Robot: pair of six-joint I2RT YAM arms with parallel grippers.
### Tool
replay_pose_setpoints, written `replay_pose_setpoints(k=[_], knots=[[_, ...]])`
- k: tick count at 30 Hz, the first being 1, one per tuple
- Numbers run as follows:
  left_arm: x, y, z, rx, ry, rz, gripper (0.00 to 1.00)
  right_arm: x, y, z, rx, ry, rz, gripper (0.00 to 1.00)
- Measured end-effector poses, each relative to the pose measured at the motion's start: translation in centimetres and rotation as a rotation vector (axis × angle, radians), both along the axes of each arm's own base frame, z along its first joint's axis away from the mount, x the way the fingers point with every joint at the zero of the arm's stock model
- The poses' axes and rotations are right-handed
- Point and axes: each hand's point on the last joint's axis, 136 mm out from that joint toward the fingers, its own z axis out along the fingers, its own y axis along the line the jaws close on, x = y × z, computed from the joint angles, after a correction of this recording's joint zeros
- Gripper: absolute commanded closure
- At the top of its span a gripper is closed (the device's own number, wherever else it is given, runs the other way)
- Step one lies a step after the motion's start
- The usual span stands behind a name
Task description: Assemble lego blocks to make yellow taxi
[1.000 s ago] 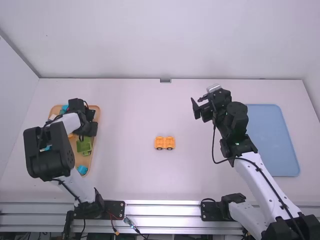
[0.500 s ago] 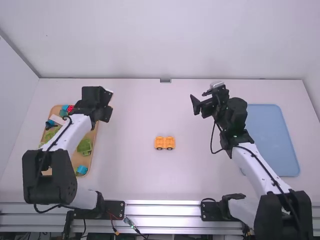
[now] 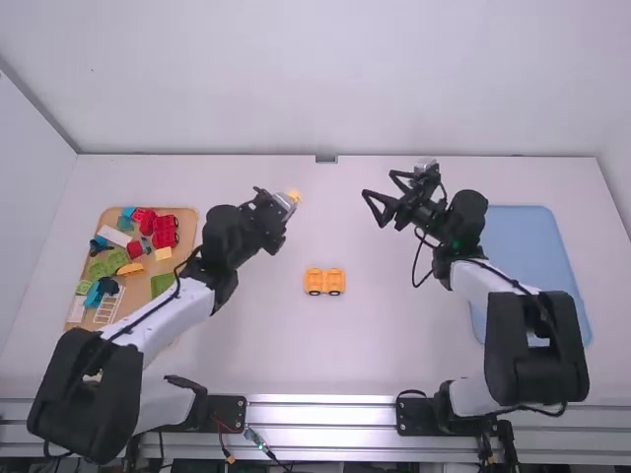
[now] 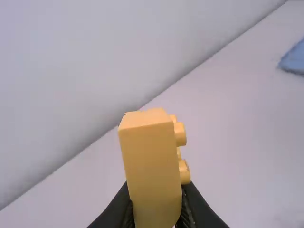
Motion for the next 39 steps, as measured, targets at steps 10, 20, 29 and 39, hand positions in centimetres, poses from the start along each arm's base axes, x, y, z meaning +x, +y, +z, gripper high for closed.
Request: replay_pose_setpoints(k=[10, 20, 29, 39], knots=[[-1.3, -1.8, -0.4, -0.132, 0.038, -0.017, 0.98, -3.1, 6.8, -0.8, 0.031, -0.023, 0.23, 0.01], [-1.2, -3.9, -0.2, -0.207, 0.024, -0.082, 0.98, -4.8, 10.3, -0.7, 0.034, -0.024, 0.284, 0.03], [-2.1, -6.0, 0.0, -0.215, 0.011, -0.147, 0.98, -4.5, 10.6, -0.7, 0.036, -0.022, 0.26, 0.24], [-2.6, -7.0, 0.4, -0.221, 0.0, -0.177, 0.98, -4.3, 10.7, -0.7, 0.038, -0.02, 0.24, 0.38]])
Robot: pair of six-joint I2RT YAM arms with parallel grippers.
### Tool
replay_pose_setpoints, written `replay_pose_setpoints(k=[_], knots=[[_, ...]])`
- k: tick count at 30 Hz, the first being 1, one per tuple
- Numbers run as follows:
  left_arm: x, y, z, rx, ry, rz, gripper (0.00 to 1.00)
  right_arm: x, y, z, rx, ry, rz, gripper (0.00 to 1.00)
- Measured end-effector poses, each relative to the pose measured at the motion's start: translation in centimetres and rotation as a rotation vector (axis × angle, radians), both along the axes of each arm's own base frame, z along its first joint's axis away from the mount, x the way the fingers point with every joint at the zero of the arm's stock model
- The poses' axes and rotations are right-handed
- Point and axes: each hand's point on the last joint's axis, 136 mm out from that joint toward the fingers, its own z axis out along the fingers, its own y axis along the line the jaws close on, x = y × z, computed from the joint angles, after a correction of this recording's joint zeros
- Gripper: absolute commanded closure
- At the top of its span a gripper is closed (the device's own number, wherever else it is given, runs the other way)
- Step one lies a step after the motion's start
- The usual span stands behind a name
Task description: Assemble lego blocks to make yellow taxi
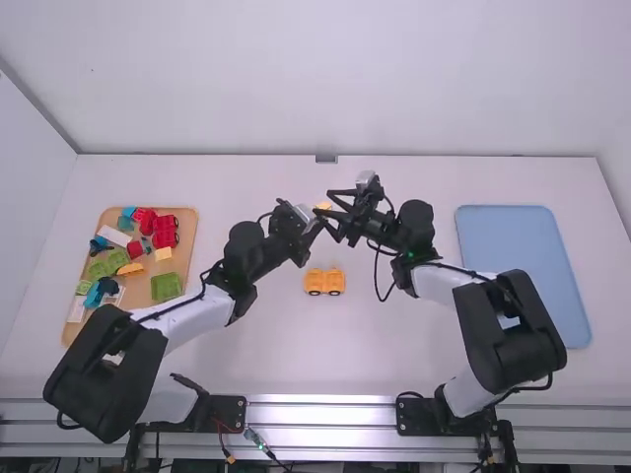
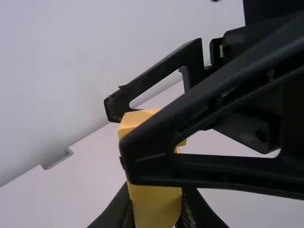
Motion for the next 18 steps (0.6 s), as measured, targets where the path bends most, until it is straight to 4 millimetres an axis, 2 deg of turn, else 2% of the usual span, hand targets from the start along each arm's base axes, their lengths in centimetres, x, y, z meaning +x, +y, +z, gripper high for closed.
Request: replay_pose_setpoints(k=[7, 8, 9, 11, 15, 16, 17, 18], knots=[[0.06, 0.01, 0.23, -0.005, -0.01, 0.002, 0.98, -0.47, 0.4, 0.0, 0.001, 0.002, 0.025, 0.6], [0.08, 0.03, 0.24, -0.004, -0.01, 0.003, 0.98, -0.53, 0.44, 0.01, 0.001, 0.003, 0.028, 0.6], [0.12, 0.05, 0.32, -0.006, -0.014, 0.006, 0.96, -0.67, 0.56, 0.01, 0.001, 0.002, 0.036, 0.68], [0.21, 0.07, 0.25, -0.002, -0.018, 0.009, 0.94, -0.74, 0.64, 0.03, 0.004, 0.01, 0.04, 0.75], [0.33, 0.09, 0.13, 0.001, -0.02, 0.014, 0.84, -0.66, 0.64, -0.02, 0.006, 0.019, 0.036, 0.8], [0.31, 0.06, 0.13, 0.002, -0.02, 0.013, 0.76, -0.63, 0.63, -0.01, 0.006, 0.019, 0.034, 0.8], [0.32, 0.07, 0.17, 0.0, -0.021, 0.014, 0.62, -0.64, 0.62, 0.01, 0.005, 0.015, 0.034, 0.8], [0.26, 0.0, 0.28, -0.009, -0.018, 0.01, 0.44, -0.53, 0.53, -0.02, 0.004, 0.015, 0.029, 0.8]])
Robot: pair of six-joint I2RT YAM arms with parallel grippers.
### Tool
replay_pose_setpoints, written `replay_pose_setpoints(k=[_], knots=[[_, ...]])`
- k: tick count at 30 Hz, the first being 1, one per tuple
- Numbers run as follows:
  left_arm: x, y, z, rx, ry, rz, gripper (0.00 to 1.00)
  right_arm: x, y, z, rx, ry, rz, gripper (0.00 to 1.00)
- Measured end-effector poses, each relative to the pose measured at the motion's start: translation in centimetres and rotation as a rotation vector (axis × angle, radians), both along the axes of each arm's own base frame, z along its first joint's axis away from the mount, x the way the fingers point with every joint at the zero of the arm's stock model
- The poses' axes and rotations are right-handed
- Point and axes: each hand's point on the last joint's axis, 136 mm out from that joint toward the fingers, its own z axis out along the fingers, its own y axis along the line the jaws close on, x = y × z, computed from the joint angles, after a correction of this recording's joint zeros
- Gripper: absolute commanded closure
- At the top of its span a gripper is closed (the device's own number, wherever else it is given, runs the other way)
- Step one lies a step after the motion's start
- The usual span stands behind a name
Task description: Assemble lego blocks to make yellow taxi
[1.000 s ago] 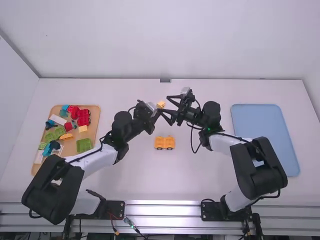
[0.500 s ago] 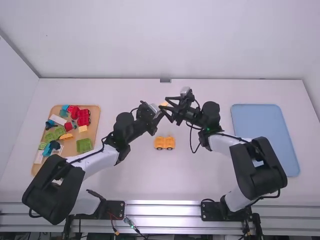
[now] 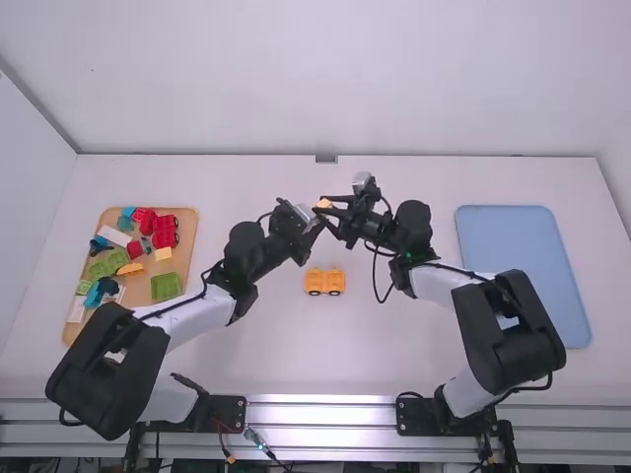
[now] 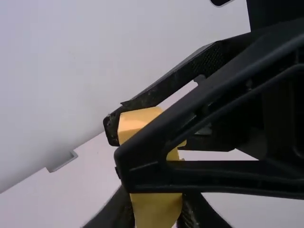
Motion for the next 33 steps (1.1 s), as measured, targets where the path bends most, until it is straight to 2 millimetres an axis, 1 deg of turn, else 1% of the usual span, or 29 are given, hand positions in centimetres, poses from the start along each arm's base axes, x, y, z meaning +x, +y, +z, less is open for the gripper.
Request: replay_pose_setpoints(k=[1, 2, 3, 6, 7, 9, 10, 12, 13, 14, 16, 17, 19, 20, 21, 22, 23, 25, 27, 28, 30, 31, 33], knots=[[-0.1, -0.1, 0.1, 0.0, -0.005, -0.005, 0.3, 0.1, -0.1, 0.0, -0.001, -0.001, -0.005, 0.8], [-0.1, -0.1, 0.1, -0.001, -0.004, -0.009, 0.06, 0.2, -0.2, 0.0, -0.002, -0.002, -0.012, 0.8], [-0.1, -0.1, 0.0, 0.0, -0.001, -0.011, 0.01, 0.4, -0.3, 0.0, -0.003, -0.004, -0.019, 0.8], [-0.3, -0.2, -0.7, 0.009, 0.028, -0.015, 0.01, 0.8, -0.8, 0.0, -0.006, -0.012, -0.042, 0.8], [-0.3, -0.2, -1.1, 0.017, 0.046, -0.016, 0.01, 1.2, -1.1, -0.1, -0.01, -0.013, -0.06, 0.83], [-0.4, -0.1, -1.9, 0.03, 0.074, -0.014, 0.01, 1.8, -1.9, -0.5, -0.019, 0.003, -0.085, 0.83], [-0.5, 0.1, -2.6, 0.044, 0.102, -0.008, 0.01, 2.6, -2.8, -1.5, -0.044, 0.052, -0.116, 0.85], [-0.4, 0.3, -3.2, 0.058, 0.126, 0.007, 0.01, 3.4, -4.0, -3.1, -0.083, 0.129, -0.15, 0.86], [-0.3, 0.7, -3.8, 0.069, 0.146, 0.024, 0.01, 4.0, -5.2, -4.8, -0.135, 0.216, -0.177, 0.86], [-0.2, 1.1, -4.3, 0.081, 0.165, 0.041, 0.01, 4.4, -6.3, -6.3, -0.192, 0.287, -0.202, 0.87], [0.0, 1.7, -5.0, 0.096, 0.194, 0.065, 0.01, 4.5, -7.6, -7.7, -0.28, 0.378, -0.228, 0.86], [0.3, 2.3, -5.4, 0.105, 0.214, 0.082, 0.01, 4.2, -8.2, -8.6, -0.375, 0.419, -0.232, 0.88], [0.8, 3.1, -5.7, 0.118, 0.241, 0.109, 0.01, 3.7, -8.5, -8.9, -0.485, 0.434, -0.215, 0.88], [1.2, 3.7, -5.8, 0.126, 0.262, 0.13, 0.01, 3.1, -8.7, -8.9, -0.579, 0.423, -0.189, 0.88], [1.5, 4.0, -5.8, 0.131, 0.273, 0.14, 0.01, 2.6, -8.7, -8.9, -0.635, 0.408, -0.167, 0.87], [2.1, 4.9, -5.7, 0.139, 0.296, 0.166, 0.01, 1.7, -8.6, -8.7, -0.749, 0.36, -0.118, 0.87], [2.2, 4.9, -5.6, 0.139, 0.298, 0.168, 0.01, 1.5, -8.7, -8.7, -0.765, 0.357, -0.113, 0.87], [3.2, 6.3, -5.1, 0.144, 0.323, 0.207, 0.01, -0.4, -8.8, -9.2, -0.945, 0.279, -0.024, 0.89], [3.9, 7.4, -4.7, 0.145, 0.339, 0.236, 0.01, -1.5, -8.9, -9.9, -1.044, 0.239, 0.033, 0.89], [4.4, 8.3, -4.4, 0.144, 0.348, 0.258, 0.01, -2.7, -9.1, -10.6, -1.116, 0.217, 0.089, 0.89], [5.2, 10.0, -3.9, 0.139, 0.357, 0.299, 0.01, -4.2, -9.2, -11.7, -1.214, 0.178, 0.179, 0.88], [5.4, 10.6, -3.7, 0.135, 0.36, 0.313, 0.01, -4.7, -9.3, -12.3, -1.258, 0.156, 0.224, 0.84], [5.7, 11.2, -3.6, 0.129, 0.361, 0.321, 0.01, -5.1, -9.4, -13.0, -1.301, 0.133, 0.265, 0.81]])
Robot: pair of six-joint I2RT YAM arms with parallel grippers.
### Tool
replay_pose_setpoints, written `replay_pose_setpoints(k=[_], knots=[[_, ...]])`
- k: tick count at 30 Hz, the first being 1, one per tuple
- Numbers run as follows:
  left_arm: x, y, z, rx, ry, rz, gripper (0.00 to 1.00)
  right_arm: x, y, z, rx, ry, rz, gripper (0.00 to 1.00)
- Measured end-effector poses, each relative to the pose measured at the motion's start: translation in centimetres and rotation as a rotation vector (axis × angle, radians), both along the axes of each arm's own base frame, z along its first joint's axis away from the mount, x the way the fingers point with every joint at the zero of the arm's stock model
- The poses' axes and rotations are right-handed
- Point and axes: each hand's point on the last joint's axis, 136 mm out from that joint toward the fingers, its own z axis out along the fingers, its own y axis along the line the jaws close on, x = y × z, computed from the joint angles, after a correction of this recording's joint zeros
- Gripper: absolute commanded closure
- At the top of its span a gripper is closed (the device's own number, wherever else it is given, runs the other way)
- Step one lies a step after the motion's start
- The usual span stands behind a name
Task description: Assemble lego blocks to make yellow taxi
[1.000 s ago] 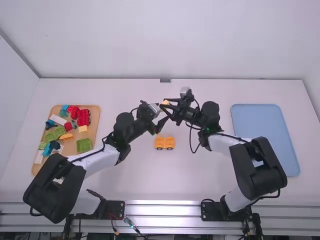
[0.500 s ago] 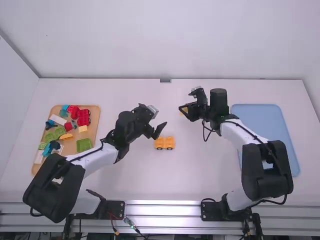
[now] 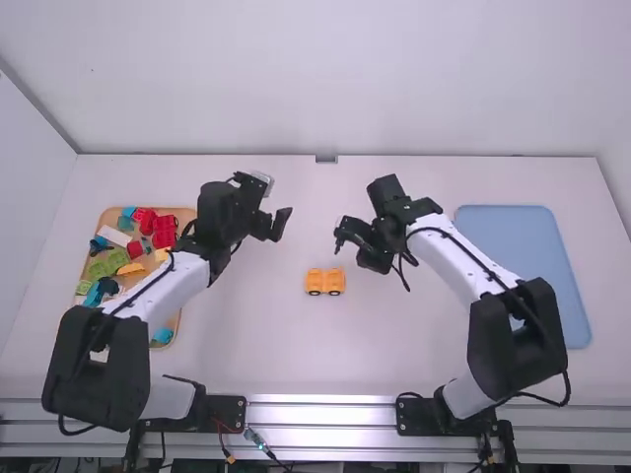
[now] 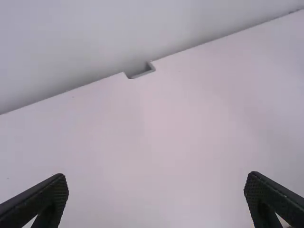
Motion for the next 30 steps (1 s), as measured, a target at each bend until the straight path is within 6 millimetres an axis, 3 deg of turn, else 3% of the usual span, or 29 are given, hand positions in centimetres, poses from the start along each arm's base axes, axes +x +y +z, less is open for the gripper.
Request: replay_pose_setpoints(k=[5, 10, 16, 17, 21, 22, 27, 28, 29, 30], knots=[[0.2, 1.5, 0.2, -0.038, 0.009, -0.006, 0.01, -0.5, -0.6, -3.4, -0.132, 0.03, 0.104, 0.79], [0.0, 1.7, 0.2, -0.059, 0.018, -0.027, 0.01, -1.1, -1.1, -7.2, -0.216, 0.099, 0.181, 0.85], [-0.1, 1.4, 0.3, -0.066, 0.019, -0.042, 0.01, -1.7, -1.8, -9.5, -0.258, 0.149, 0.222, 0.84], [-0.1, 1.4, 0.2, -0.066, 0.019, -0.041, 0.01, -1.8, -1.8, -9.6, -0.261, 0.154, 0.226, 0.76], [-0.2, 1.4, 0.3, -0.06, 0.015, -0.047, 0.01, -1.6, -1.5, -9.6, -0.245, 0.144, 0.233, 0.66], [-0.2, 1.4, 0.3, -0.053, 0.011, -0.052, 0.01, -1.6, -1.4, -9.6, -0.241, 0.146, 0.234, 0.58], [-0.2, 1.4, 0.3, -0.041, 0.005, -0.059, 0.01, -1.8, -1.2, -9.6, -0.225, 0.151, 0.239, 0.47], [-0.2, 1.4, 0.3, -0.04, 0.004, -0.059, 0.01, -1.8, -1.1, -9.6, -0.222, 0.152, 0.239, 0.35], [-0.2, 1.4, 0.3, -0.041, 0.004, -0.059, 0.01, -1.8, -1.1, -9.6, -0.22, 0.153, 0.237, 0.02], [-0.2, 1.4, 0.3, -0.04, 0.004, -0.059, 0.01, -1.8, -1.1, -9.6, -0.221, 0.152, 0.239, 0.01]])
